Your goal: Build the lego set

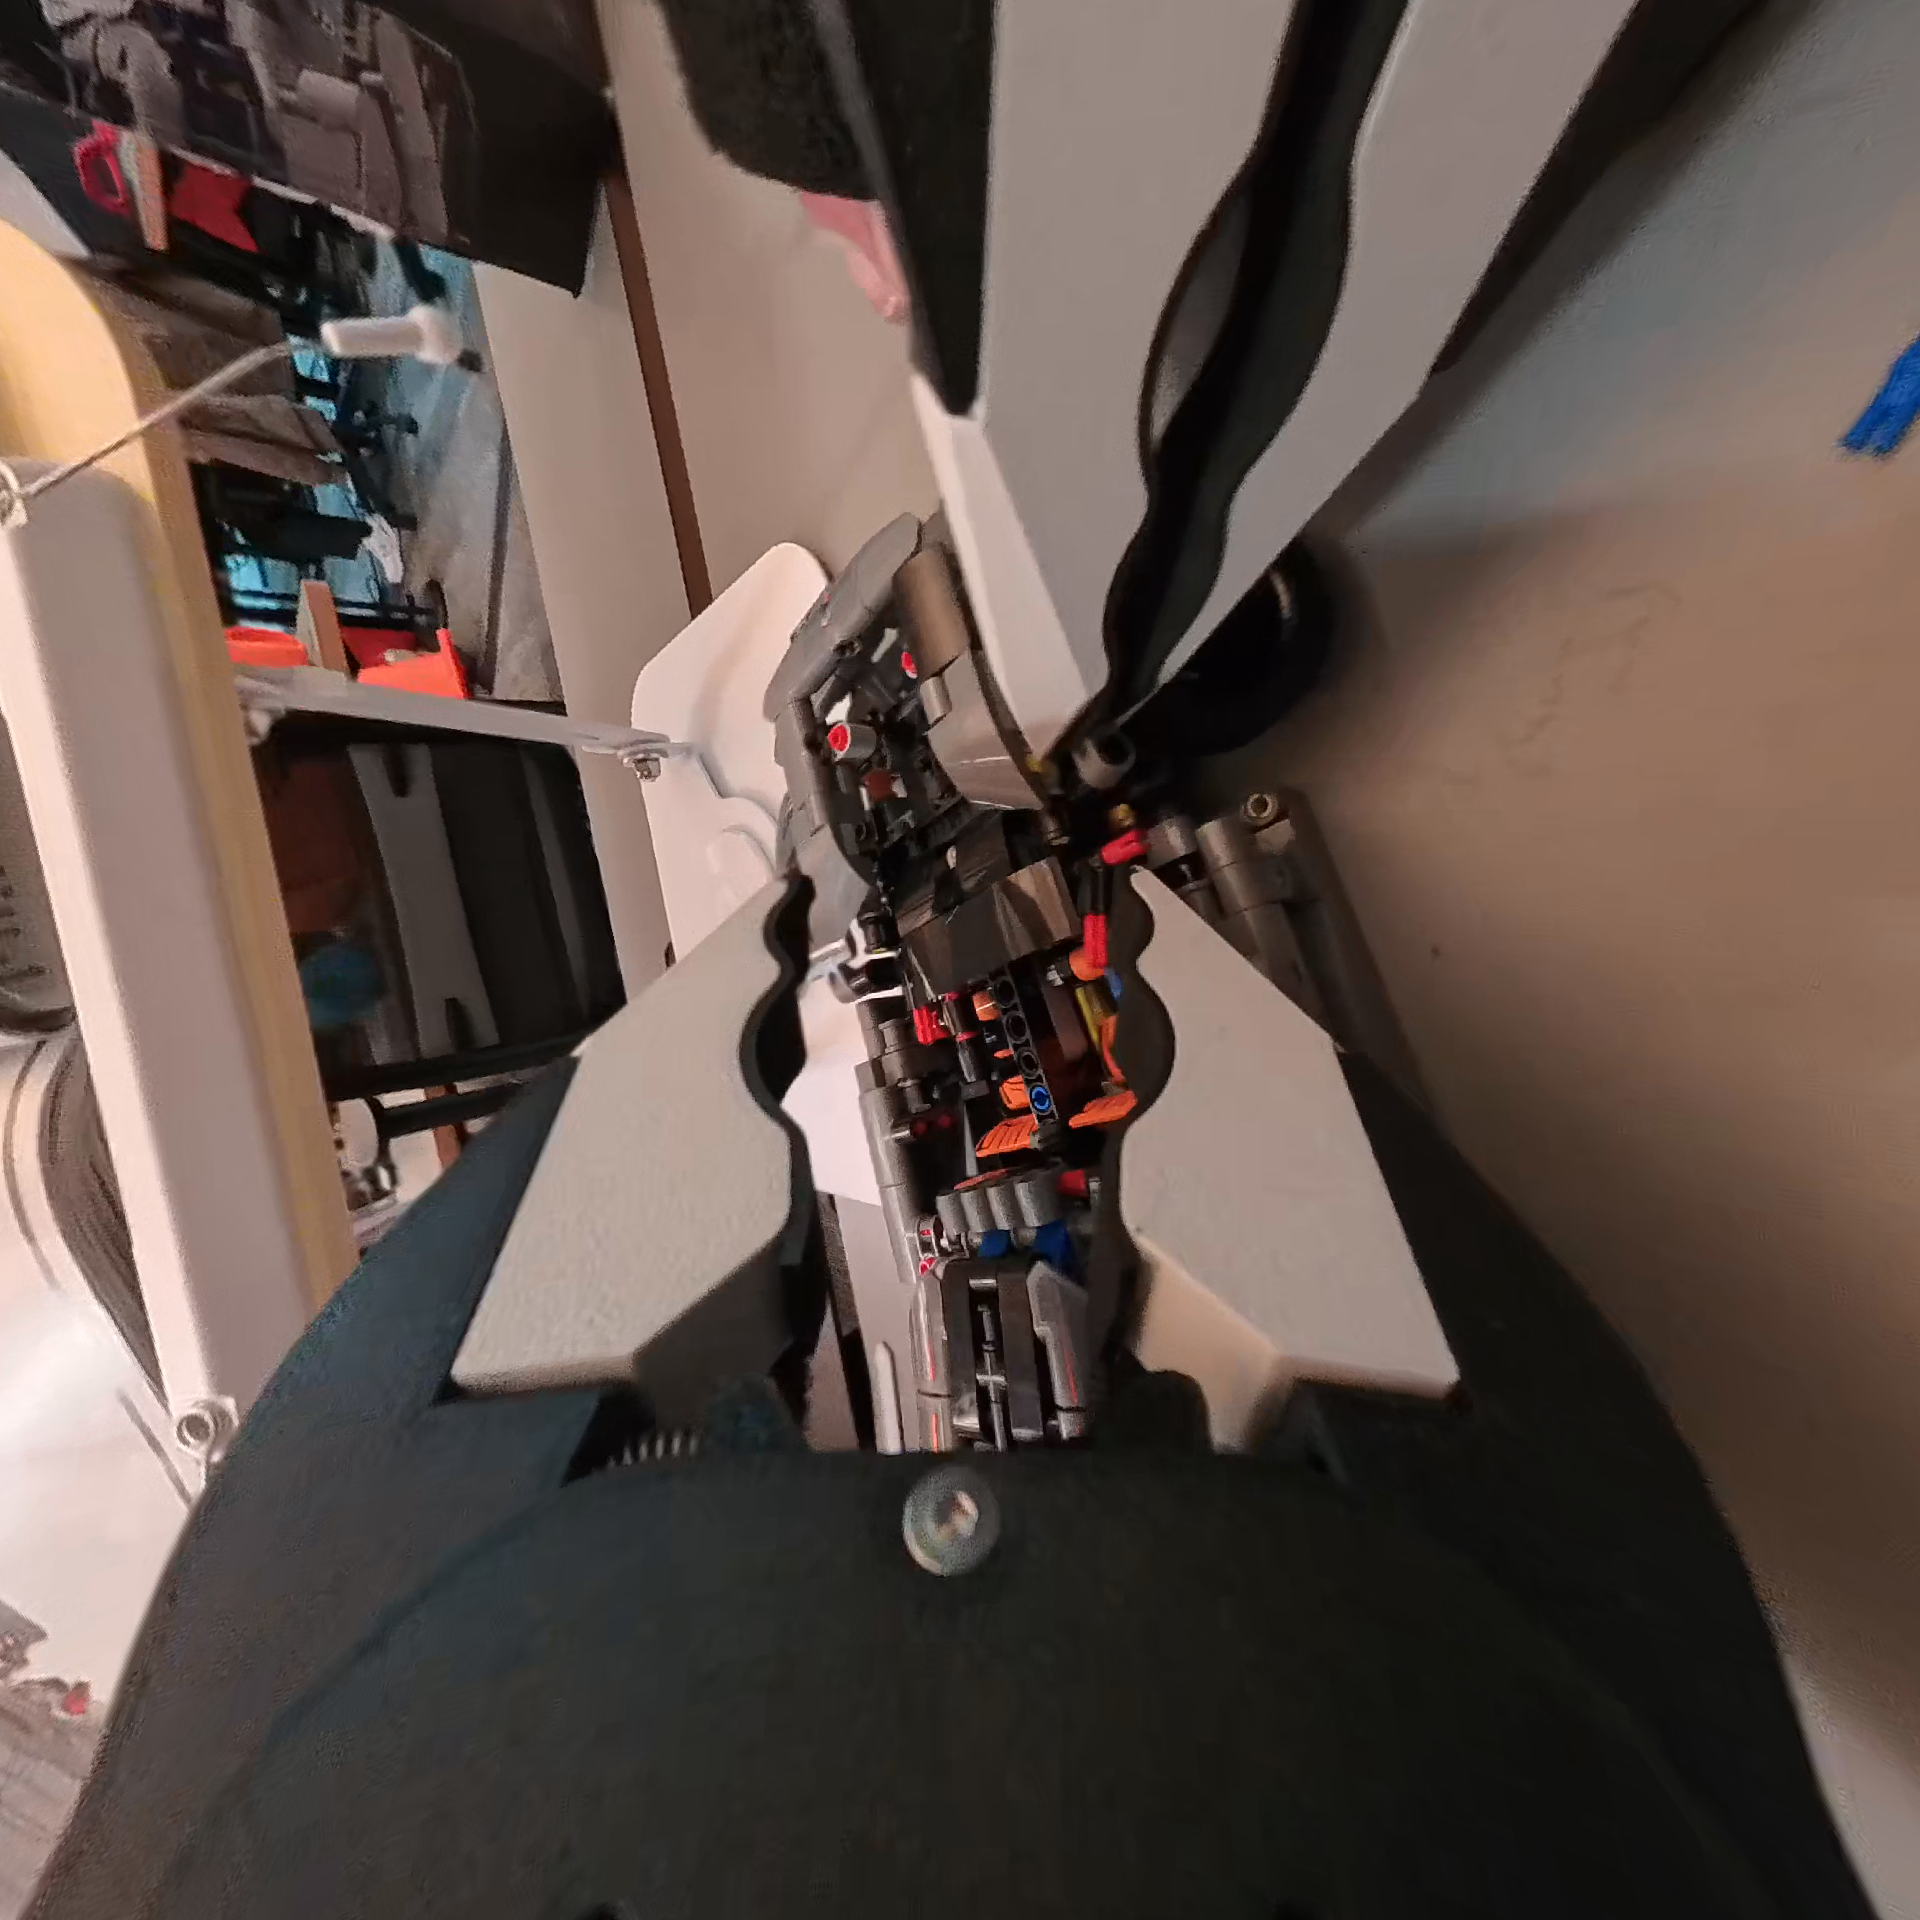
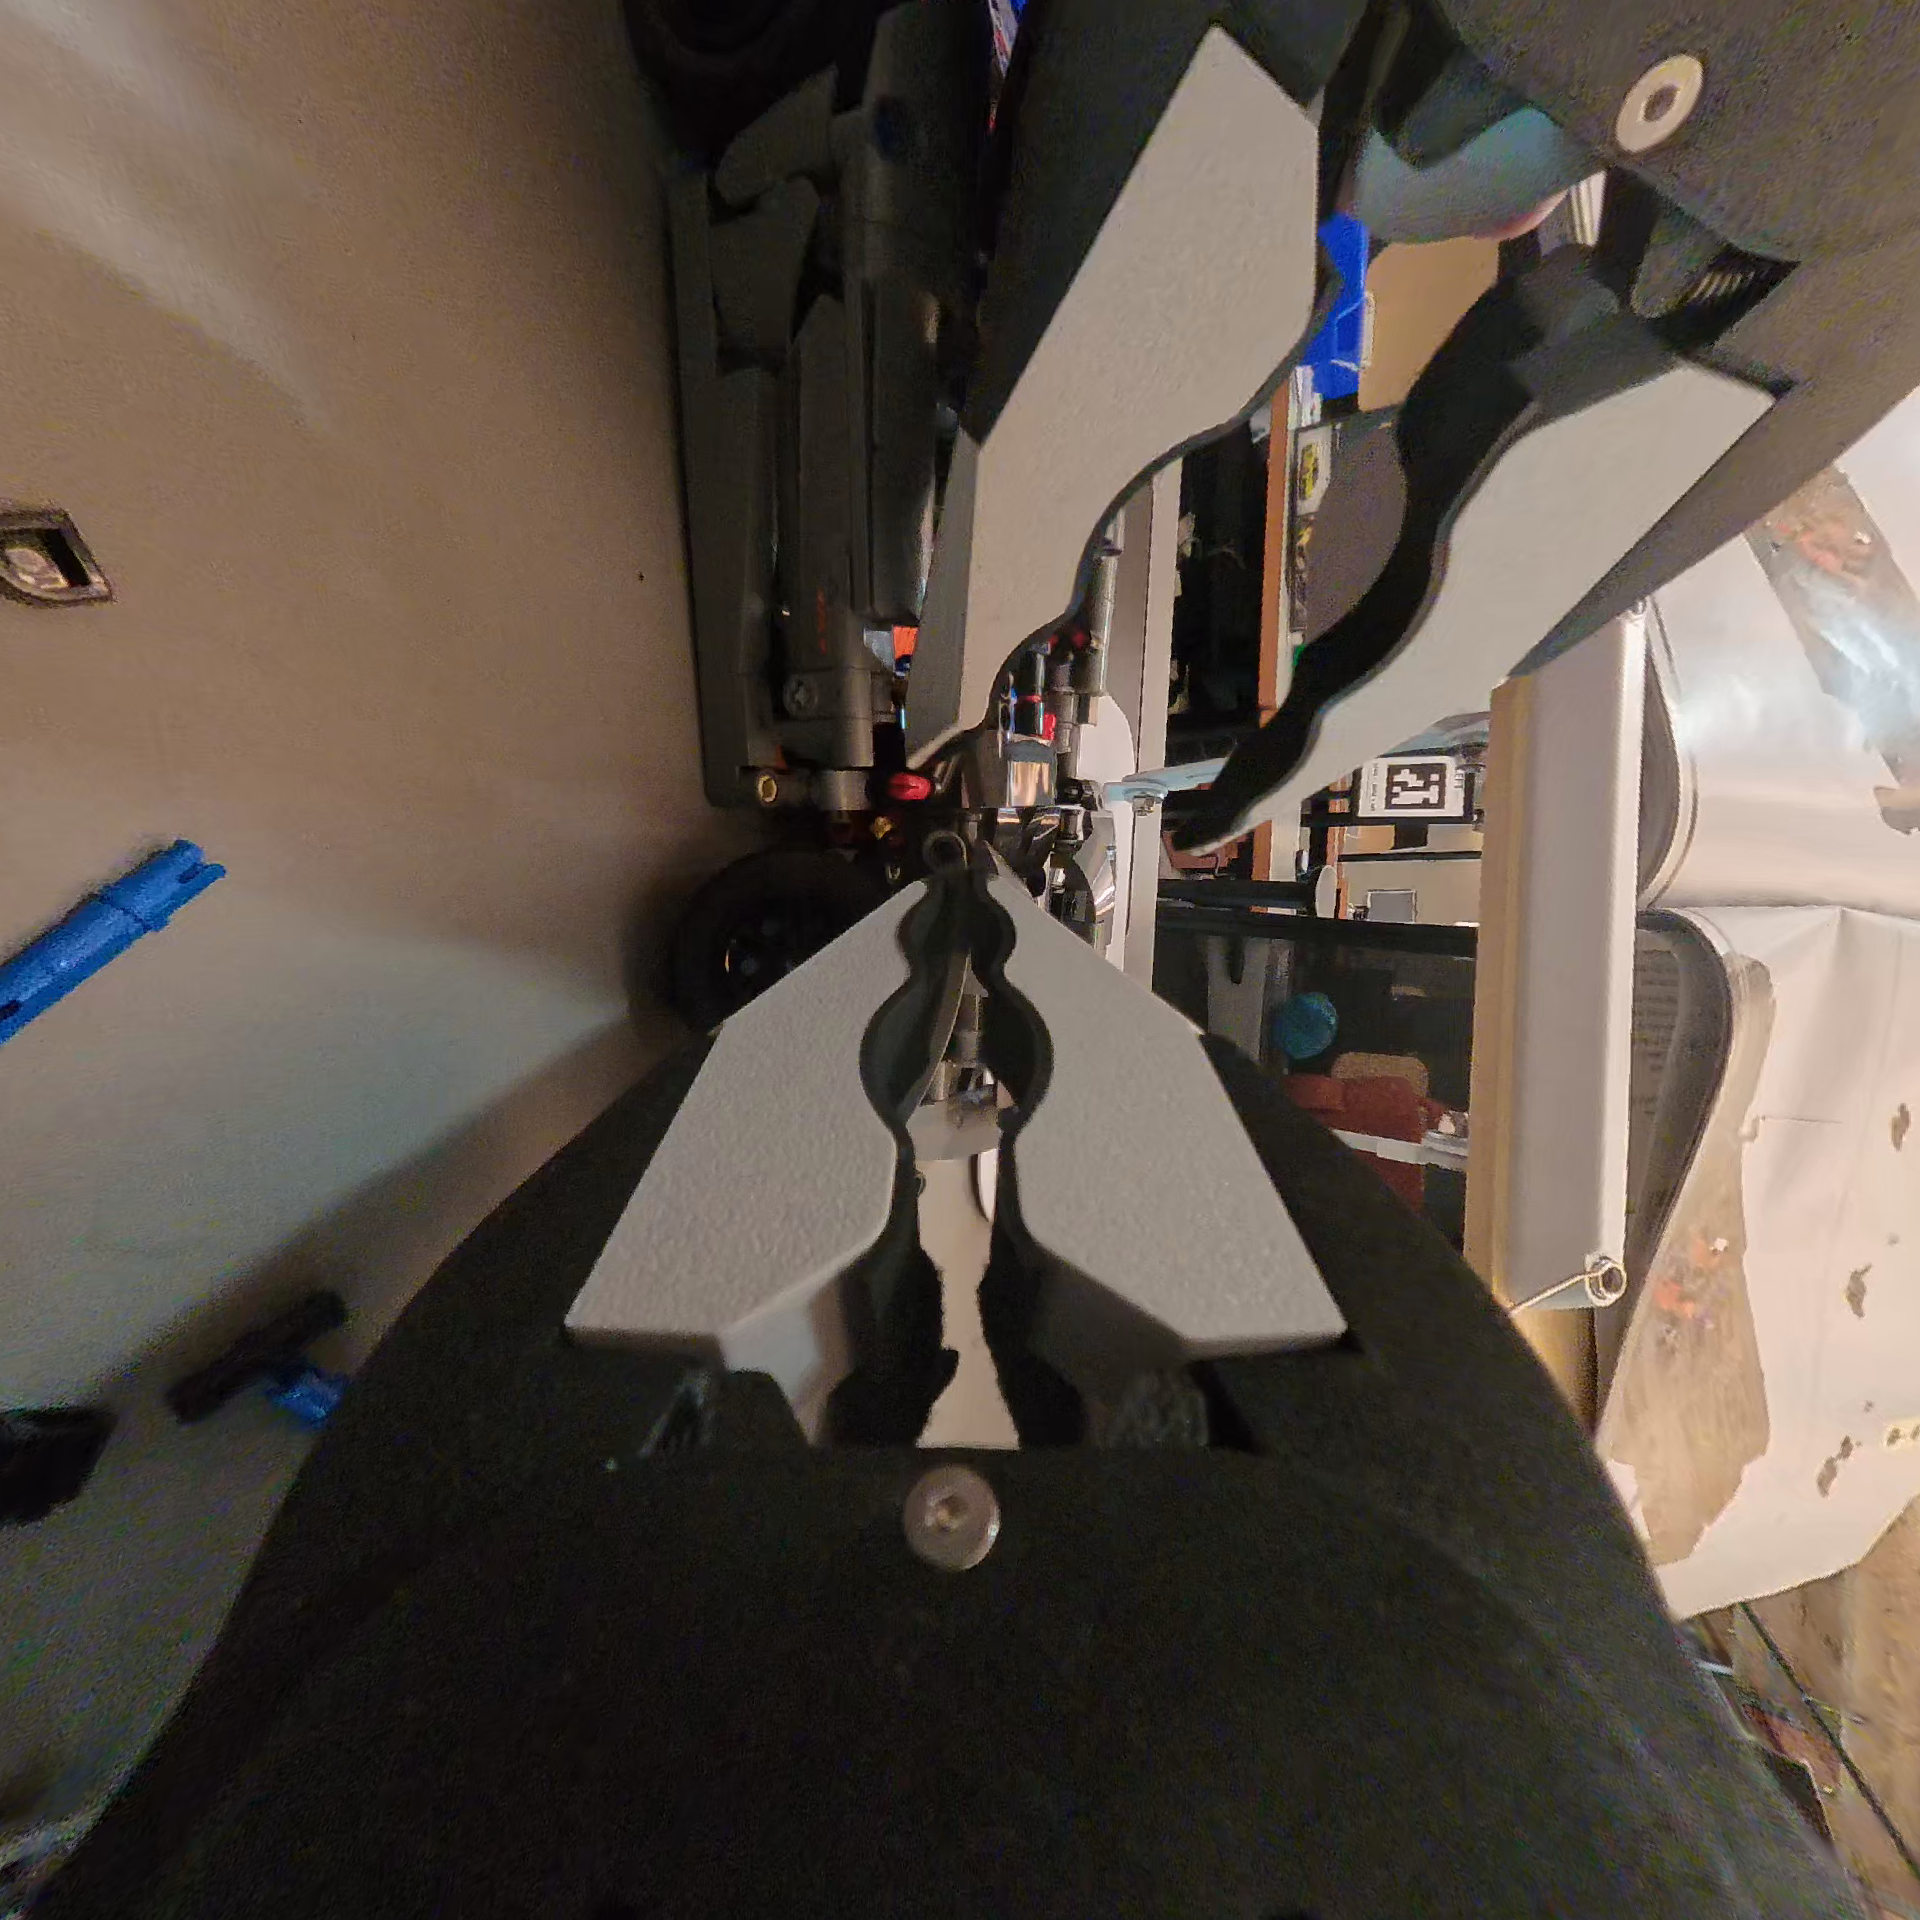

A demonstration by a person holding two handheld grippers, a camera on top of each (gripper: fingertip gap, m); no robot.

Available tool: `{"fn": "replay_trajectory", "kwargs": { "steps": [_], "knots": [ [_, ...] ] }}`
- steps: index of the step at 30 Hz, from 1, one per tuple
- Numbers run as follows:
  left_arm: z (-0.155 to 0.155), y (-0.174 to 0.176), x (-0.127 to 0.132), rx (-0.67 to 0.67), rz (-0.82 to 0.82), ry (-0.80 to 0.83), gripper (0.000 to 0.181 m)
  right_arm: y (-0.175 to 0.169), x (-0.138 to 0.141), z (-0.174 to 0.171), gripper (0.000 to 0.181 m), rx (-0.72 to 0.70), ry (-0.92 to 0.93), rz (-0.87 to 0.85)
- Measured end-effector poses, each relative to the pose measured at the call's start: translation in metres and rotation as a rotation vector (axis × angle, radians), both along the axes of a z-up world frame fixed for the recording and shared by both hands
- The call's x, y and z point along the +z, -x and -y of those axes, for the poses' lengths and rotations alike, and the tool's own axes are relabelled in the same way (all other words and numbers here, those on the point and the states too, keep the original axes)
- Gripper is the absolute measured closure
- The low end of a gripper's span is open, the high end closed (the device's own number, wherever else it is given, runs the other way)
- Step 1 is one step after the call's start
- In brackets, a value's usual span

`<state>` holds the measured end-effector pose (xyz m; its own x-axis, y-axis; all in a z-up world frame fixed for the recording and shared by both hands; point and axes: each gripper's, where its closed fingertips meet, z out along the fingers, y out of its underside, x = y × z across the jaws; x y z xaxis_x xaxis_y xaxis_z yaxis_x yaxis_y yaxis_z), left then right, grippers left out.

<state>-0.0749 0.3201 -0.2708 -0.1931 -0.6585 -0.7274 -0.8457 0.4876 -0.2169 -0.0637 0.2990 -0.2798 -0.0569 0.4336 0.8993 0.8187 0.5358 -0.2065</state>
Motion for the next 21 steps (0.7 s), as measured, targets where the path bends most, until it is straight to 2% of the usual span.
{"fn": "replay_trajectory", "kwargs": {
  "steps": [10, 11, 16, 21],
  "knots": [
    [0.016, 0.004, -0.014, -0.096, -0.106, -0.035, 0.176, 0.0, 0.0, 0.0, 0.181, 0.005, -0.002, 0.003],
    [0.013, 0.005, -0.012, -0.086, -0.112, -0.075, 0.181, 0.0, 0.0, 0.0, 0.181, 0.005, -0.001, 0.004],
    [0.004, 0.008, -0.01, -0.066, -0.167, -0.148, 0.181, 0.0, 0.001, 0.0, 0.181, 0.008, -0.003, 0.008],
    [0.006, 0.017, -0.006, -0.032, -0.142, -0.062, 0.178, -0.001, 0.001, -0.001, 0.181, 0.006, 0.009, 0.002]
  ]
}}
